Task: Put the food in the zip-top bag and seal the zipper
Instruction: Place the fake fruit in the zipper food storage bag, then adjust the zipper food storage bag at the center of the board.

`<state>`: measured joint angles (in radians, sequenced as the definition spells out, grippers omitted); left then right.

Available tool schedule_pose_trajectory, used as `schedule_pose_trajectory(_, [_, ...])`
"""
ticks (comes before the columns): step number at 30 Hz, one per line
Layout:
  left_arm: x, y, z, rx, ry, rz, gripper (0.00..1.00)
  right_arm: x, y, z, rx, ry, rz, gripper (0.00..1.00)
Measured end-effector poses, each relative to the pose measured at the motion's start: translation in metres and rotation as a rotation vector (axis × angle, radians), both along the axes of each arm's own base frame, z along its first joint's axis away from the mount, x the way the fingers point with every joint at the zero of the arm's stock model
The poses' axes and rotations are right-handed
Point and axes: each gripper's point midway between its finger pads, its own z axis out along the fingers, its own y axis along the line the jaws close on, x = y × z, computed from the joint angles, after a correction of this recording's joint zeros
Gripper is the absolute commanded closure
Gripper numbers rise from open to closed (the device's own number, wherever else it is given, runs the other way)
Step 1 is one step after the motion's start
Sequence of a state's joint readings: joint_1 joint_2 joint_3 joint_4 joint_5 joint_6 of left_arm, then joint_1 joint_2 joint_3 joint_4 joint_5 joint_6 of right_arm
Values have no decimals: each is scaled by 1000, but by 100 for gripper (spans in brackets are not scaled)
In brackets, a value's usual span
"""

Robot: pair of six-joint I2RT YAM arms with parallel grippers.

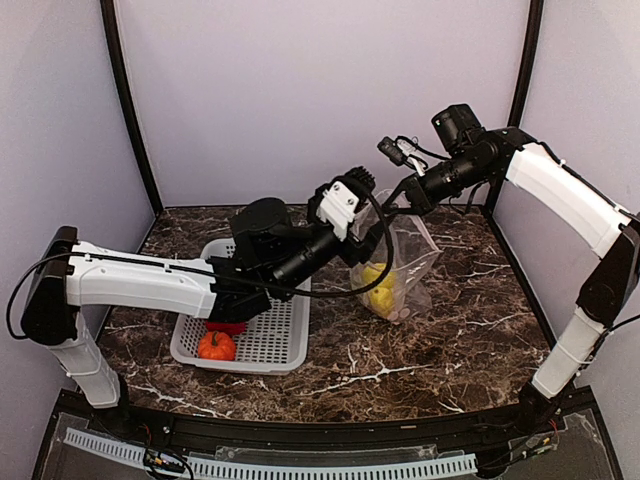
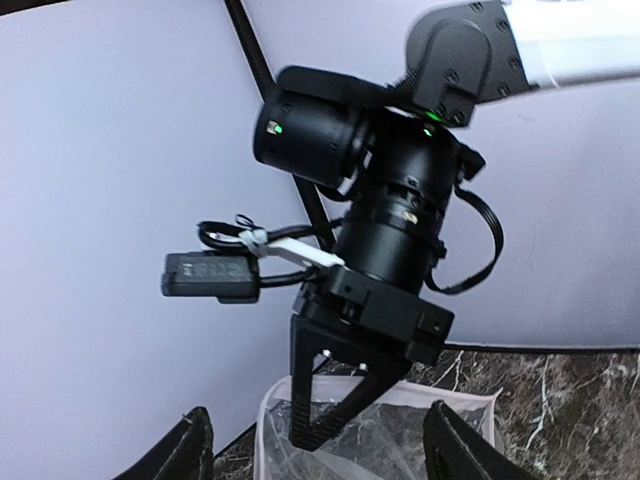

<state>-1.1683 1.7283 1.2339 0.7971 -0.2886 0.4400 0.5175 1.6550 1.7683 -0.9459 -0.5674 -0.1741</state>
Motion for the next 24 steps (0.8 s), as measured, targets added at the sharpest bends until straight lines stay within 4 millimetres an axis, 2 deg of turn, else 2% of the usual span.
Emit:
schedule_pose_trajectory(2, [-1,13,19,-66,44,14,35,1,0,0,-2,-2,-2,100])
schedule_pose_trajectory(3, [0,19,24,-98,81,24,37,1,-1,0,-5,-3,-4,97])
schedule_pose_trajectory(6, [4,34,28,-185,212,53,39,2,-1,-1,-11,-7,-8,74])
schedule_pose_trajectory(7, [6,37,26,-215,261,60,41,2,-2,-2,-14,-13,-6,70])
schedule_pose_trajectory(10, [9,42,4,-264,394,75,42,-1,-4,-7,-27,-12,-2,67])
schedule_pose_trajectory(14, [10,47,-50,-229,524,112,43,-8,-11,-26,-70,23,3,81])
schedule_pose_trajectory(17, [9,52,-74,-205,565,136,43,-13,-15,-37,-102,46,6,78])
schedule_pose_trajectory(19, [10,54,-76,-205,569,147,43,-15,-18,-41,-116,58,4,71])
schedule_pose_trajectory(24, [11,60,-66,-226,556,161,42,-20,-24,-38,-137,51,-4,70])
